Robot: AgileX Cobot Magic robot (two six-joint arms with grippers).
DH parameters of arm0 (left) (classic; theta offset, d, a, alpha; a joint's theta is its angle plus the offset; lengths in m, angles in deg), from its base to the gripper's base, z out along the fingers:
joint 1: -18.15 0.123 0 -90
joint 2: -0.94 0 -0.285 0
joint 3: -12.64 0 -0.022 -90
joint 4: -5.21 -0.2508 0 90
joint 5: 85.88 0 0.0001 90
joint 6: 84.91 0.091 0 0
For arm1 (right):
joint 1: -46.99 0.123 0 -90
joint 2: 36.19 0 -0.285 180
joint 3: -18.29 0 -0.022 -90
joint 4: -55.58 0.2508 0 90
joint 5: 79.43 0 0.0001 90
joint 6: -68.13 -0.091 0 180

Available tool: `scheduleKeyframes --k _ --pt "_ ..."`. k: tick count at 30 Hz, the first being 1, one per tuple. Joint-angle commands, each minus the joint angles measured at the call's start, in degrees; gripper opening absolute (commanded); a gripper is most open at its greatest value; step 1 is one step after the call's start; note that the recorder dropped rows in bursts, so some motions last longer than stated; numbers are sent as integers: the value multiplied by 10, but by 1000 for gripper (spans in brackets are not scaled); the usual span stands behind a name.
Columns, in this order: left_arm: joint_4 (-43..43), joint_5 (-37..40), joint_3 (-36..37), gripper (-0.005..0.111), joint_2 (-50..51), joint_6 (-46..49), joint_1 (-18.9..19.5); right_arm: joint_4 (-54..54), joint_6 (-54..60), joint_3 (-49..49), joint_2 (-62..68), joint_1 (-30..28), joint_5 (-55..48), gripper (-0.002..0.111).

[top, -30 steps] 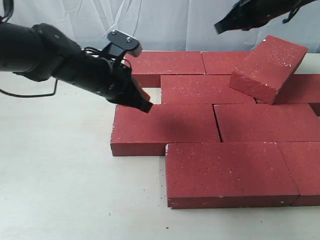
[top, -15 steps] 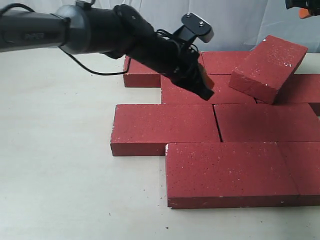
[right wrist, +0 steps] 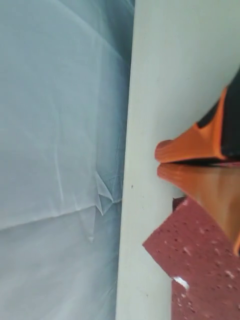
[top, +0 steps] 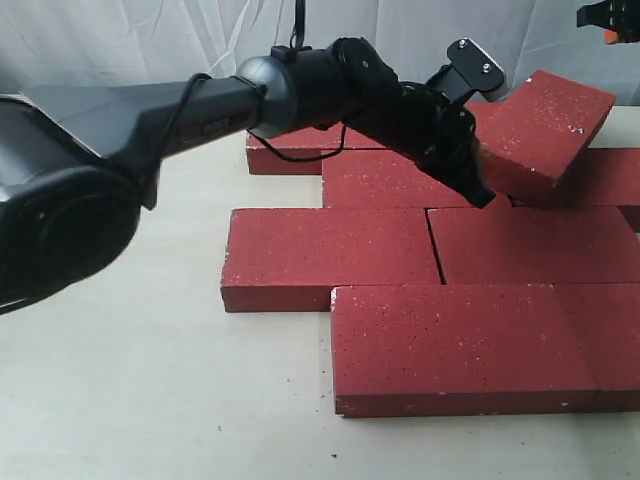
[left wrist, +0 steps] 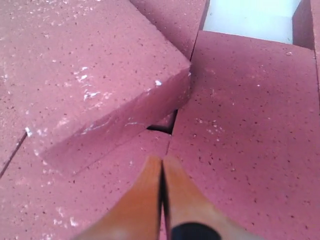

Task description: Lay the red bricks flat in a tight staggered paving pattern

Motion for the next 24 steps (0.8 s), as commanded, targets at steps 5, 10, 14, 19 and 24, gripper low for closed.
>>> scheduleKeyframes --k 5,10,14,19,24 --pt "-13 -7 -83 0 71 -16 -2 -9 -11 103 90 -4 30 -1" --pt "-12 -9 -115 0 90 -17 -3 -31 -12 124 118 -4 37 -1" --pt "-14 -11 -126 0 105 -17 -6 -33 -12 124 128 -11 37 -1" --pt "-13 -13 -126 0 110 -17 -10 -31 -12 124 133 -19 28 -1" --pt "-13 -14 -126 0 110 -17 -14 -30 -12 124 149 -19 22 -1"
